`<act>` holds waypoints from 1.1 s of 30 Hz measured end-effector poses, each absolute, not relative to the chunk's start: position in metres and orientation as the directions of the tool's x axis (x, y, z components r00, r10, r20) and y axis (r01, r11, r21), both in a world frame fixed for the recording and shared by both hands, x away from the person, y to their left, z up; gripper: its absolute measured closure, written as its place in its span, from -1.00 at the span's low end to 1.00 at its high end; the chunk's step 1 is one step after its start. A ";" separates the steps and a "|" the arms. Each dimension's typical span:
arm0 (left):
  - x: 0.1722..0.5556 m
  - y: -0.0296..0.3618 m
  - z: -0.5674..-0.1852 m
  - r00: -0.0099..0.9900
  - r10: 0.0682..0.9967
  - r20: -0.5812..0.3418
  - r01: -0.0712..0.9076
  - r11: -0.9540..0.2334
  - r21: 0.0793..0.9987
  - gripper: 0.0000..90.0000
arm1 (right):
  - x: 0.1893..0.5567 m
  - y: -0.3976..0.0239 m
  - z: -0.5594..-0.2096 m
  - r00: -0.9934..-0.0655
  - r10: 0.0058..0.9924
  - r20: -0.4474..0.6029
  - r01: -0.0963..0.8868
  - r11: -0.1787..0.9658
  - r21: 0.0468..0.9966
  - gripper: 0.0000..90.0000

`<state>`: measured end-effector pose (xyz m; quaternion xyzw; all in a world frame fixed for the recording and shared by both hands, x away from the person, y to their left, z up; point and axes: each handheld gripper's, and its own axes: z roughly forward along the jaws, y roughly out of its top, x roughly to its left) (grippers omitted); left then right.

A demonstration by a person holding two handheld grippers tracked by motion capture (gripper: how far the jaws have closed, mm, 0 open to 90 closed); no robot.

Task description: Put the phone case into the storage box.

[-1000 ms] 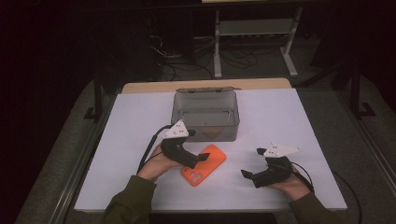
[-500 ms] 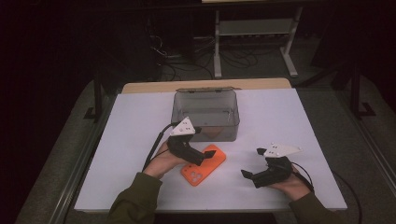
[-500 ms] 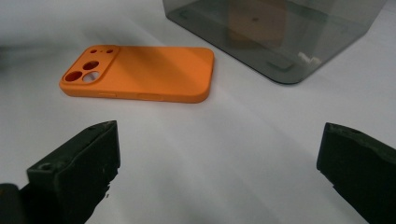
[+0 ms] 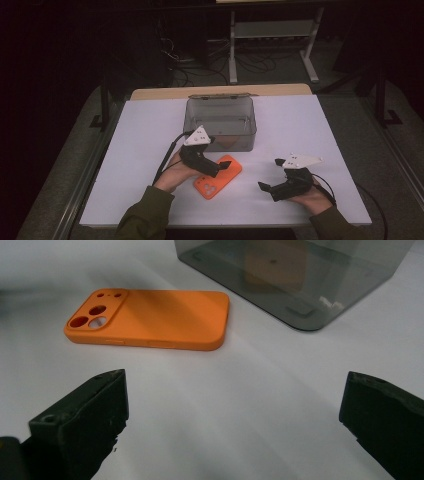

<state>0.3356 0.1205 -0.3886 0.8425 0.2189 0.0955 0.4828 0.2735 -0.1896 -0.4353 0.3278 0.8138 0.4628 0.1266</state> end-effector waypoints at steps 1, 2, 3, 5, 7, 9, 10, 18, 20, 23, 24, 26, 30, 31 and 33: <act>0.336 0.120 -0.389 0.886 0.461 -0.050 0.277 -0.438 0.855 -1.00 | 0.274 -0.190 -0.435 -0.753 0.651 0.097 0.416 0.357 0.836 -1.00; 0.335 0.120 -0.389 0.886 0.462 -0.044 0.276 -0.448 0.850 -1.00 | 0.274 -0.190 -0.435 -0.753 0.651 0.096 0.416 0.357 0.836 -1.00; 0.335 0.120 -0.389 0.884 0.465 -0.044 0.282 -0.457 0.844 -1.00 | 0.274 -0.190 -0.435 -0.753 0.651 0.097 0.416 0.357 0.837 -1.00; 0.335 0.120 -0.390 0.882 0.469 -0.045 0.289 -0.462 0.838 -1.00 | 0.274 -0.190 -0.435 -0.753 0.651 0.096 0.415 0.357 0.837 -1.00; 0.334 0.119 -0.391 0.882 0.470 -0.041 0.296 -0.484 0.824 -1.00 | 0.274 -0.190 -0.435 -0.753 0.651 0.096 0.416 0.358 0.836 -1.00; 0.334 0.118 -0.392 0.882 0.470 -0.038 0.301 -0.499 0.813 -1.00 | 0.274 -0.190 -0.435 -0.753 0.651 0.095 0.415 0.358 0.836 -1.00; 0.334 0.118 -0.392 0.882 0.470 -0.038 0.301 -0.499 0.813 -1.00 | 0.274 -0.190 -0.435 -0.753 0.651 0.095 0.415 0.358 0.836 -1.00; 0.331 0.115 -0.397 0.881 0.472 -0.028 0.319 -0.550 0.772 -1.00 | 0.274 -0.190 -0.435 -0.754 0.650 0.095 0.415 0.358 0.836 -1.00; 0.331 0.115 -0.397 0.881 0.473 -0.028 0.323 -0.557 0.765 -1.00 | 0.274 -0.190 -0.435 -0.754 0.650 0.095 0.415 0.359 0.836 -1.00; 0.330 0.115 -0.399 0.879 0.476 -0.033 0.332 -0.561 0.758 -1.00 | 0.274 -0.190 -0.436 -0.754 0.650 0.094 0.415 0.360 0.836 -1.00; 0.330 0.115 -0.399 0.878 0.478 -0.030 0.334 -0.565 0.754 -1.00 | 0.274 -0.190 -0.436 -0.754 0.650 0.095 0.416 0.359 0.836 -1.00; 0.330 0.115 -0.400 0.876 0.482 -0.033 0.342 -0.570 0.747 -1.00 | 0.274 -0.190 -0.436 -0.753 0.651 0.095 0.416 0.359 0.836 -1.00; 0.330 0.115 -0.403 0.873 0.486 -0.036 0.351 -0.575 0.739 -1.00 | 0.274 -0.190 -0.436 -0.753 0.651 0.095 0.415 0.359 0.836 -1.00; 0.329 0.115 -0.403 0.872 0.488 -0.038 0.355 -0.577 0.736 -1.00 | 0.274 -0.190 -0.436 -0.753 0.651 0.095 0.416 0.359 0.836 -1.00; 0.329 0.114 -0.405 0.872 0.488 -0.041 0.361 -0.584 0.727 -1.00 | 0.274 -0.190 -0.436 -0.753 0.651 0.094 0.415 0.359 0.836 -1.00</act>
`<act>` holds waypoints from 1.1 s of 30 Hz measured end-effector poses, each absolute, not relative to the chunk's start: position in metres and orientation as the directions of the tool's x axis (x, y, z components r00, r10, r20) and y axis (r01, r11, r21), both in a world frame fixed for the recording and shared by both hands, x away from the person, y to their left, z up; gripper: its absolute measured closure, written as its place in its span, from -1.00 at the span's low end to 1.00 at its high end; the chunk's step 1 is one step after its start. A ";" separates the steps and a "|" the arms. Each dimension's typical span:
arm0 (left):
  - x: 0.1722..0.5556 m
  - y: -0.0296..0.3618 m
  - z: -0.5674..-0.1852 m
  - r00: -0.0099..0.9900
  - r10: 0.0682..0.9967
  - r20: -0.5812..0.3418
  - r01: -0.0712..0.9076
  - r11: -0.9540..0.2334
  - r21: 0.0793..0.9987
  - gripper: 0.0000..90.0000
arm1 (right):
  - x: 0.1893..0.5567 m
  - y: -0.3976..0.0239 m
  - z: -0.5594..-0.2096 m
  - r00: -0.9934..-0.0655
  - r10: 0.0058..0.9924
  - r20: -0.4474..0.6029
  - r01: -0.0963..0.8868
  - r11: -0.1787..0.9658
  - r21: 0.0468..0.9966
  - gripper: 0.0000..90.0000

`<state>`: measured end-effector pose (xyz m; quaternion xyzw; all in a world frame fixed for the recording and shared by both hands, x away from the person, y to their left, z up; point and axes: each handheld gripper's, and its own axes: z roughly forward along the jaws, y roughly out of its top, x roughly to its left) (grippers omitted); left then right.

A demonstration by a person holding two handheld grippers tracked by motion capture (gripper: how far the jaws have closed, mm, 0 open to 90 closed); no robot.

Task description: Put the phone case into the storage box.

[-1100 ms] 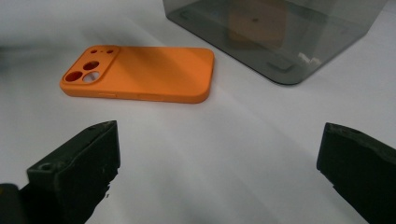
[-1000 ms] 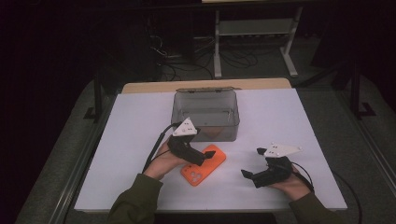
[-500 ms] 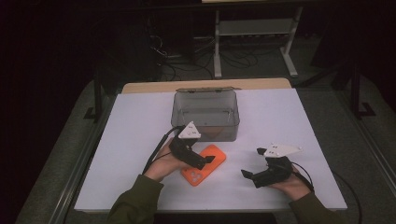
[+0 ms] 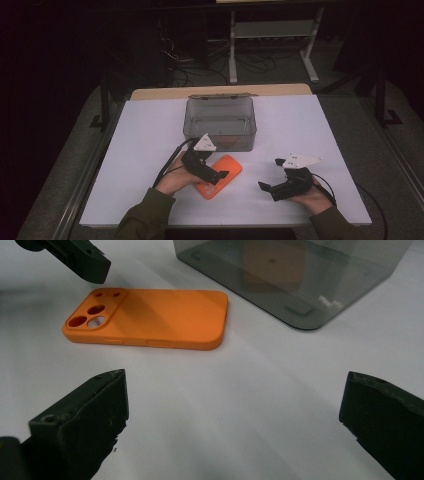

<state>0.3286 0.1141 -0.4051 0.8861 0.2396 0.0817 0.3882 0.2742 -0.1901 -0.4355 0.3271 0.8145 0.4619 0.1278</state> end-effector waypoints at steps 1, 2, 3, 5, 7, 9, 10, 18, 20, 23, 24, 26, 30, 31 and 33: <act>0.329 0.114 -0.405 0.872 0.488 -0.041 0.361 -0.584 0.727 -1.00 | 0.274 -0.190 -0.436 -0.753 0.651 0.094 0.415 0.359 0.836 -1.00; 0.328 0.114 -0.405 0.873 0.486 -0.042 0.362 -0.588 0.723 -1.00 | 0.274 -0.190 -0.436 -0.753 0.651 0.094 0.415 0.359 0.836 -1.00; 0.328 0.114 -0.406 0.874 0.485 -0.042 0.363 -0.592 0.720 -1.00 | 0.274 -0.190 -0.435 -0.753 0.651 0.094 0.415 0.359 0.836 -1.00; 0.328 0.113 -0.407 0.872 0.487 -0.043 0.366 -0.594 0.716 -1.00 | 0.274 -0.190 -0.436 -0.753 0.651 0.094 0.415 0.360 0.835 -1.00; 0.328 0.113 -0.408 0.871 0.490 -0.039 0.371 -0.602 0.707 -1.00 | 0.274 -0.190 -0.436 -0.753 0.651 0.093 0.415 0.360 0.835 -1.00; 0.328 0.112 -0.409 0.869 0.494 -0.040 0.377 -0.605 0.701 -1.00 | 0.274 -0.190 -0.436 -0.753 0.652 0.093 0.414 0.359 0.836 -1.00; 0.328 0.112 -0.410 0.868 0.496 -0.042 0.381 -0.607 0.698 -1.00 | 0.274 -0.190 -0.435 -0.753 0.652 0.093 0.414 0.360 0.836 -1.00; 0.327 0.111 -0.415 0.863 0.503 -0.048 0.400 -0.620 0.675 -1.00 | 0.274 -0.190 -0.436 -0.753 0.651 0.094 0.415 0.360 0.835 -1.00; 0.327 0.111 -0.415 0.863 0.503 -0.047 0.400 -0.624 0.671 -1.00 | 0.274 -0.190 -0.436 -0.753 0.651 0.094 0.416 0.360 0.835 -1.00; 0.327 0.110 -0.417 0.863 0.503 -0.048 0.404 -0.629 0.664 -1.00 | 0.274 -0.190 -0.436 -0.754 0.651 0.094 0.416 0.361 0.835 -1.00; 0.326 0.109 -0.418 0.864 0.501 -0.046 0.403 -0.635 0.659 -1.00 | 0.274 -0.190 -0.436 -0.753 0.651 0.094 0.416 0.361 0.835 -1.00; 0.326 0.108 -0.419 0.864 0.501 -0.043 0.403 -0.640 0.654 -1.00 | 0.274 -0.190 -0.436 -0.753 0.651 0.095 0.416 0.360 0.835 -1.00; 0.326 0.108 -0.421 0.862 0.505 -0.045 0.411 -0.643 0.647 -1.00 | 0.274 -0.190 -0.436 -0.753 0.651 0.094 0.416 0.361 0.834 -1.00; 0.326 0.107 -0.422 0.862 0.505 -0.046 0.413 -0.645 0.643 -1.00 | 0.274 -0.190 -0.436 -0.753 0.651 0.094 0.416 0.361 0.834 -1.00; 0.326 0.107 -0.423 0.862 0.505 -0.047 0.416 -0.649 0.637 -1.00 | 0.274 -0.190 -0.436 -0.753 0.651 0.095 0.416 0.360 0.835 -1.00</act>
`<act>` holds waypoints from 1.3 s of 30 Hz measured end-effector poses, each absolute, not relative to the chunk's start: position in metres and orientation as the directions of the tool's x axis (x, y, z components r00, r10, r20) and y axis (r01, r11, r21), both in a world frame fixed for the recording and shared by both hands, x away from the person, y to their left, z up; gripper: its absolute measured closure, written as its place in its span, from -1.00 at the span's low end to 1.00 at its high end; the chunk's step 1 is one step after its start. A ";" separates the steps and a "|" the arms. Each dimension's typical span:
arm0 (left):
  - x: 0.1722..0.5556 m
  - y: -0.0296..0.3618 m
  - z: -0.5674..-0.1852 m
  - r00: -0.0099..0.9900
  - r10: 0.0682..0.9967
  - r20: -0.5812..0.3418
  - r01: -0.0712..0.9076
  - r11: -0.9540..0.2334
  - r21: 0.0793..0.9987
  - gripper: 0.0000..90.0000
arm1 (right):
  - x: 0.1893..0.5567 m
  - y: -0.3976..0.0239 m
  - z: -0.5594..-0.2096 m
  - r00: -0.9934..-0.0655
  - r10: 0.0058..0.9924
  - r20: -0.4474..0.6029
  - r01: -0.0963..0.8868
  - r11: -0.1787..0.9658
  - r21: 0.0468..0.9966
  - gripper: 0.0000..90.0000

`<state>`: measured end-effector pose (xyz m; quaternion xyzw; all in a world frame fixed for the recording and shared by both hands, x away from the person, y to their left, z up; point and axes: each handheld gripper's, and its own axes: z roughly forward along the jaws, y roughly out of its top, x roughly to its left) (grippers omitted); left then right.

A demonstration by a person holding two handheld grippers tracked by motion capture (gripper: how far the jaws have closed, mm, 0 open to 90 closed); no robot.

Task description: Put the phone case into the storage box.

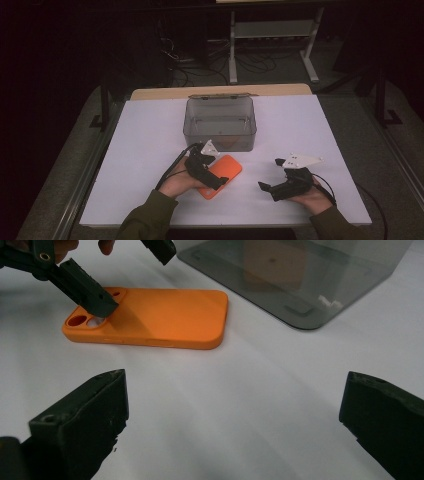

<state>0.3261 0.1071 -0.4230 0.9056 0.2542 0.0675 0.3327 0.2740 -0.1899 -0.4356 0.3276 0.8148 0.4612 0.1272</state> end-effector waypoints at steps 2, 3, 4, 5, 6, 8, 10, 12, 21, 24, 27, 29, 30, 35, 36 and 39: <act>0.326 0.106 -0.425 0.860 0.508 -0.051 0.422 -0.650 0.632 -1.00 | 0.274 -0.190 -0.436 -0.754 0.651 0.094 0.416 0.361 0.835 -1.00; 0.325 0.105 -0.426 0.861 0.505 -0.052 0.422 -0.655 0.627 -1.00 | 0.274 -0.190 -0.436 -0.754 0.651 0.094 0.416 0.361 0.835 -1.00; 0.325 0.105 -0.426 0.861 0.505 -0.052 0.422 -0.655 0.627 -1.00 | 0.274 -0.190 -0.436 -0.754 0.651 0.094 0.416 0.361 0.835 -1.00; 0.325 0.105 -0.427 0.861 0.506 -0.054 0.424 -0.656 0.625 -1.00 | 0.274 -0.190 -0.436 -0.754 0.650 0.094 0.416 0.362 0.834 -1.00; 0.325 0.105 -0.427 0.861 0.505 -0.053 0.425 -0.659 0.621 -1.00 | 0.274 -0.190 -0.436 -0.754 0.651 0.094 0.416 0.361 0.835 -1.00; 0.325 0.104 -0.428 0.861 0.506 -0.055 0.428 -0.661 0.616 -1.00 | 0.274 -0.190 -0.436 -0.753 0.651 0.094 0.416 0.361 0.835 -1.00; 0.325 0.104 -0.429 0.861 0.506 -0.053 0.429 -0.665 0.611 -1.00 | 0.274 -0.190 -0.436 -0.753 0.651 0.094 0.416 0.360 0.835 -1.00; 0.325 0.103 -0.430 0.860 0.508 -0.054 0.431 -0.666 0.608 -1.00 | 0.274 -0.190 -0.436 -0.753 0.651 0.095 0.416 0.361 0.835 -1.00; 0.324 0.101 -0.434 0.861 0.507 -0.049 0.433 -0.678 0.595 -1.00 | 0.274 -0.190 -0.436 -0.753 0.651 0.094 0.417 0.361 0.834 -1.00; 0.324 0.101 -0.435 0.860 0.508 -0.049 0.436 -0.681 0.589 -1.00 | 0.274 -0.190 -0.436 -0.753 0.651 0.094 0.417 0.361 0.834 -1.00; 0.323 0.101 -0.436 0.859 0.509 -0.050 0.438 -0.682 0.586 -1.00 | 0.274 -0.190 -0.436 -0.753 0.651 0.094 0.416 0.361 0.835 -1.00; 0.323 0.101 -0.437 0.859 0.510 -0.048 0.440 -0.685 0.580 -1.00 | 0.274 -0.190 -0.436 -0.753 0.651 0.094 0.416 0.361 0.835 -1.00; 0.323 0.101 -0.437 0.859 0.510 -0.049 0.441 -0.687 0.577 -1.00 | 0.274 -0.190 -0.436 -0.753 0.651 0.094 0.416 0.361 0.835 -1.00; 0.323 0.102 -0.438 0.855 0.518 -0.040 0.446 -0.691 0.569 -1.00 | 0.274 -0.190 -0.436 -0.752 0.652 0.095 0.417 0.360 0.834 -1.00; 0.323 0.102 -0.438 0.854 0.520 -0.038 0.447 -0.692 0.567 -1.00 | 0.274 -0.190 -0.436 -0.752 0.652 0.095 0.417 0.360 0.834 -1.00; 0.323 0.102 -0.439 0.851 0.524 -0.038 0.454 -0.696 0.556 -1.00 | 0.274 -0.190 -0.436 -0.752 0.652 0.094 0.417 0.361 0.834 -1.00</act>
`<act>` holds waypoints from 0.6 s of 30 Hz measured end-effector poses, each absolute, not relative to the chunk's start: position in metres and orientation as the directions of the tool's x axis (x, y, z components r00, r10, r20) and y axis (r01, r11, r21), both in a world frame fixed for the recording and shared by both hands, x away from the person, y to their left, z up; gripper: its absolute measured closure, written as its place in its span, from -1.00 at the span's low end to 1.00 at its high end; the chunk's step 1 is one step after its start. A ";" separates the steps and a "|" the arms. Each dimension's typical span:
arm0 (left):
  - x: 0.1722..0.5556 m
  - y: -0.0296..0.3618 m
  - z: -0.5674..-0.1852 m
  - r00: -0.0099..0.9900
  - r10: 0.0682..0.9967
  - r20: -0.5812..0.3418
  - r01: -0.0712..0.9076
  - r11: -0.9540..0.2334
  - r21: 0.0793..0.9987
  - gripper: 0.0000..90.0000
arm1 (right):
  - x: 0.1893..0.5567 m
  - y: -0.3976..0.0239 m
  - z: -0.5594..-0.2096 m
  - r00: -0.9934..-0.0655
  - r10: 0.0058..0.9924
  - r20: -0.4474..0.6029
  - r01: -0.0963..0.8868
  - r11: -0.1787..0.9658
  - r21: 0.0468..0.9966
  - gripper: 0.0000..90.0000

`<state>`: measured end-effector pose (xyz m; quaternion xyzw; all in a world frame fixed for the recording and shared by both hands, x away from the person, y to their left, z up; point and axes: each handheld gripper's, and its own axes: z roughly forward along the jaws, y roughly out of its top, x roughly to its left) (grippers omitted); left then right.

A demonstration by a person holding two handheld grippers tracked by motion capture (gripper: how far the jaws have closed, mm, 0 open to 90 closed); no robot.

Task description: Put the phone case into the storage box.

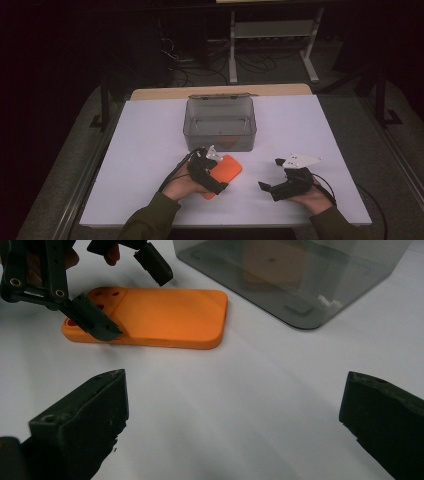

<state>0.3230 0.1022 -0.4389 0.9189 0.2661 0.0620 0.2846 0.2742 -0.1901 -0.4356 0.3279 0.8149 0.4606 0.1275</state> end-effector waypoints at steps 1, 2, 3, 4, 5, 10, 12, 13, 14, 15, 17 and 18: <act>0.323 0.102 -0.439 0.850 0.525 -0.038 0.456 -0.698 0.552 -1.00 | 0.274 -0.190 -0.436 -0.753 0.652 0.094 0.417 0.361 0.834 -1.00; 0.323 0.102 -0.440 0.849 0.527 -0.038 0.458 -0.699 0.549 -1.00 | 0.274 -0.190 -0.436 -0.753 0.652 0.094 0.417 0.361 0.834 -1.00; 0.323 0.102 -0.440 0.849 0.526 -0.038 0.459 -0.701 0.545 -1.00 | 0.274 -0.190 -0.436 -0.753 0.652 0.094 0.417 0.361 0.834 -1.00; 0.323 0.102 -0.440 0.849 0.526 -0.044 0.463 -0.701 0.542 -1.00 | 0.274 -0.190 -0.436 -0.752 0.653 0.096 0.419 0.360 0.834 -1.00; 0.323 0.102 -0.440 0.849 0.526 -0.044 0.463 -0.701 0.542 -1.00 | 0.274 -0.190 -0.436 -0.752 0.653 0.096 0.419 0.360 0.834 -1.00; 0.322 0.101 -0.442 0.853 0.521 -0.038 0.459 -0.714 0.529 -1.00 | 0.274 -0.190 -0.436 -0.751 0.653 0.097 0.420 0.359 0.834 -1.00; 0.322 0.101 -0.442 0.853 0.520 -0.036 0.458 -0.715 0.529 -1.00 | 0.274 -0.190 -0.435 -0.751 0.653 0.097 0.419 0.359 0.834 -1.00; 0.322 0.101 -0.442 0.854 0.520 -0.033 0.456 -0.716 0.528 -1.00 | 0.274 -0.190 -0.436 -0.751 0.653 0.096 0.419 0.359 0.834 -1.00; 0.322 0.101 -0.442 0.854 0.520 -0.033 0.456 -0.716 0.528 -1.00 | 0.274 -0.190 -0.436 -0.751 0.653 0.096 0.419 0.359 0.834 -1.00; 0.322 0.101 -0.442 0.854 0.520 -0.029 0.456 -0.719 0.525 -1.00 | 0.274 -0.190 -0.436 -0.751 0.653 0.096 0.419 0.359 0.834 -1.00; 0.322 0.100 -0.443 0.853 0.522 -0.025 0.456 -0.720 0.522 -1.00 | 0.274 -0.190 -0.436 -0.751 0.653 0.096 0.419 0.359 0.834 -1.00; 0.322 0.100 -0.443 0.852 0.522 -0.025 0.457 -0.720 0.522 -1.00 | 0.274 -0.190 -0.436 -0.751 0.653 0.097 0.419 0.359 0.834 -1.00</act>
